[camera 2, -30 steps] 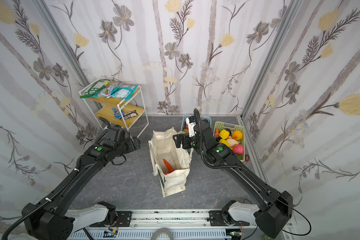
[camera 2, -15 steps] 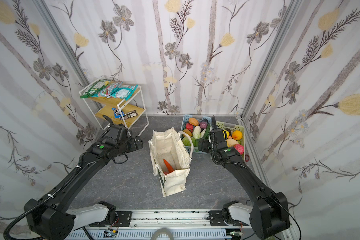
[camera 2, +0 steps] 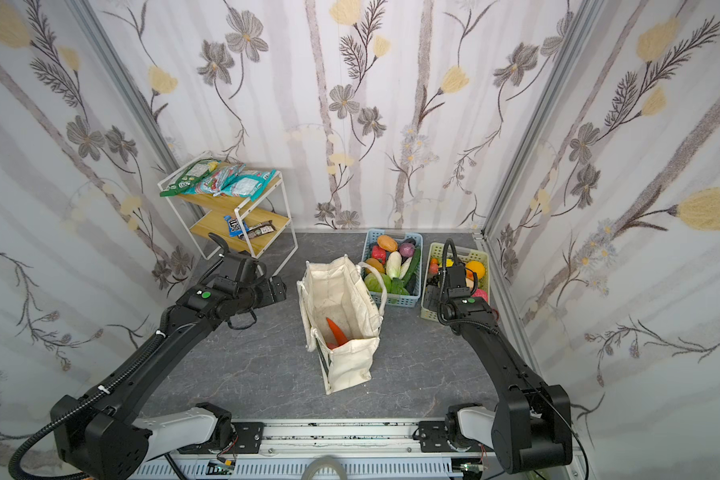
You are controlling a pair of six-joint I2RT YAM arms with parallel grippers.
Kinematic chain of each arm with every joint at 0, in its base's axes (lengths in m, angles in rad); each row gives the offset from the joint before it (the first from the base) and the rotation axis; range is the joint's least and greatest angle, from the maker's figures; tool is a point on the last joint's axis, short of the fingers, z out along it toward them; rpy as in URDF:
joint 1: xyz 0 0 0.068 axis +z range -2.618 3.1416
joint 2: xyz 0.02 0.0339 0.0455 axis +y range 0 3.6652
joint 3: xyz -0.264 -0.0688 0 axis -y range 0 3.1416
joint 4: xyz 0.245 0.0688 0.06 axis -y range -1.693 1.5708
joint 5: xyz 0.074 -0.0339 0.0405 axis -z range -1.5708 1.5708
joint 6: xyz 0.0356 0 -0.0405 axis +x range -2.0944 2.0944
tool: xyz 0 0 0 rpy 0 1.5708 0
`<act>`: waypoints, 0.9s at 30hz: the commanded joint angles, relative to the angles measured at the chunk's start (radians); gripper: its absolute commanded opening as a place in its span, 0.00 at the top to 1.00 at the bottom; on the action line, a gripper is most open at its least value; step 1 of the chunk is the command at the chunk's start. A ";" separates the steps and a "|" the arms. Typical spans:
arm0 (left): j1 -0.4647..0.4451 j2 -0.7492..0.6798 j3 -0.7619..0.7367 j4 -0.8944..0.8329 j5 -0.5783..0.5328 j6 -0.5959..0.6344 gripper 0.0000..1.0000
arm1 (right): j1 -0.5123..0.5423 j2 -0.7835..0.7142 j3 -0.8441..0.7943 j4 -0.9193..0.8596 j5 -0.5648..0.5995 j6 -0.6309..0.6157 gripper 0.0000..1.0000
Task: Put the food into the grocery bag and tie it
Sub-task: 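Lower the right gripper onto the long yellow fruit in the green basket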
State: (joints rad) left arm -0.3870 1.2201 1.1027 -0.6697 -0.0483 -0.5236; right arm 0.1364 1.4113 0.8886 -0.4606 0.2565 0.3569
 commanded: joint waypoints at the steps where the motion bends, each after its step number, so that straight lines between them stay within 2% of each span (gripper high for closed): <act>1: -0.004 0.004 -0.004 0.004 0.003 -0.008 0.00 | -0.014 0.041 0.027 -0.004 0.065 -0.038 0.09; 8: -0.007 -0.010 -0.013 0.000 -0.008 -0.003 0.00 | -0.082 0.153 0.072 0.053 -0.021 -0.087 0.10; 19: -0.007 -0.021 -0.021 0.003 -0.010 -0.008 0.00 | -0.109 0.297 0.154 0.078 -0.060 -0.127 0.13; 27: -0.007 -0.043 -0.042 0.015 -0.002 -0.006 0.00 | -0.116 0.350 0.165 0.101 -0.080 -0.130 0.22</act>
State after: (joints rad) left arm -0.3946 1.1873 1.0679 -0.6682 -0.0448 -0.5236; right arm 0.0204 1.7473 1.0470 -0.3985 0.1898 0.2340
